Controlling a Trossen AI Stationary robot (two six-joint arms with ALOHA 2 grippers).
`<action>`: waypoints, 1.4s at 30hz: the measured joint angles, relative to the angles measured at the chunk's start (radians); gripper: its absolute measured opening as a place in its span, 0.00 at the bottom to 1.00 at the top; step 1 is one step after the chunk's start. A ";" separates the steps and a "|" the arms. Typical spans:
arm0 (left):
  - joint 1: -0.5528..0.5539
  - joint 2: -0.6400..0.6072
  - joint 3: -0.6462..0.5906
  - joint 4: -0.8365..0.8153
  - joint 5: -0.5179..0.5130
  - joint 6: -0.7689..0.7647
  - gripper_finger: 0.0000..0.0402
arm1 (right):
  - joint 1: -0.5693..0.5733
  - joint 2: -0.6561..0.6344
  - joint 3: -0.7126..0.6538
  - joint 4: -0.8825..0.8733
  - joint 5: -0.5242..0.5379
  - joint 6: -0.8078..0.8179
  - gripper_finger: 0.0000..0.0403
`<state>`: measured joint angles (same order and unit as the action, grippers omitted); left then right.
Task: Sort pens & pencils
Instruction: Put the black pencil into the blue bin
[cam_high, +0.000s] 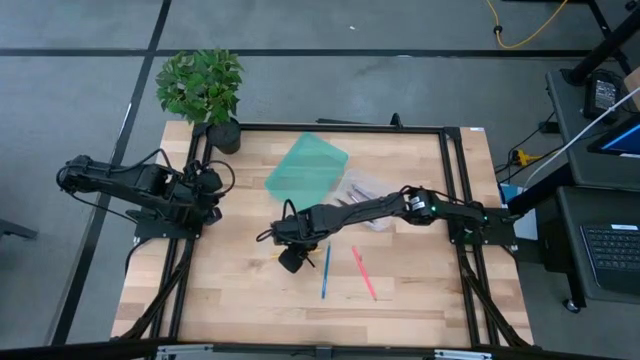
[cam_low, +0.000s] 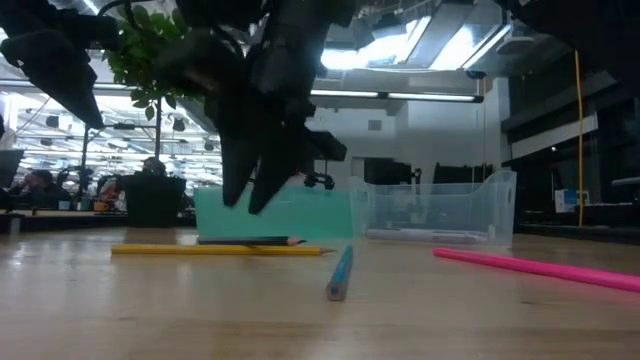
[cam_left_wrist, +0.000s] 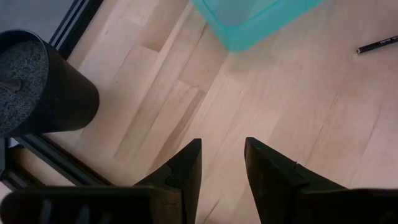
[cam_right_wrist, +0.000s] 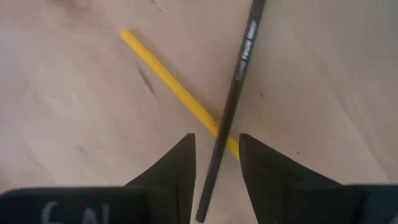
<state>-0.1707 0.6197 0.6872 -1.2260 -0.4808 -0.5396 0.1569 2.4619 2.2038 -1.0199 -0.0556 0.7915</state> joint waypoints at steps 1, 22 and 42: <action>0.000 0.000 0.000 0.000 0.000 0.000 0.29 | -0.002 0.001 -0.008 -0.003 -0.001 0.000 0.31; 0.000 0.000 0.000 0.000 0.000 0.000 0.29 | -0.018 0.001 -0.097 0.115 -0.067 -0.010 0.31; 0.000 0.000 0.000 0.000 0.000 0.000 0.29 | -0.024 -0.002 -0.097 0.113 -0.034 -0.038 0.03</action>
<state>-0.1707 0.6197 0.6876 -1.2259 -0.4808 -0.5392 0.1326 2.4603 2.1067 -0.9066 -0.0895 0.7532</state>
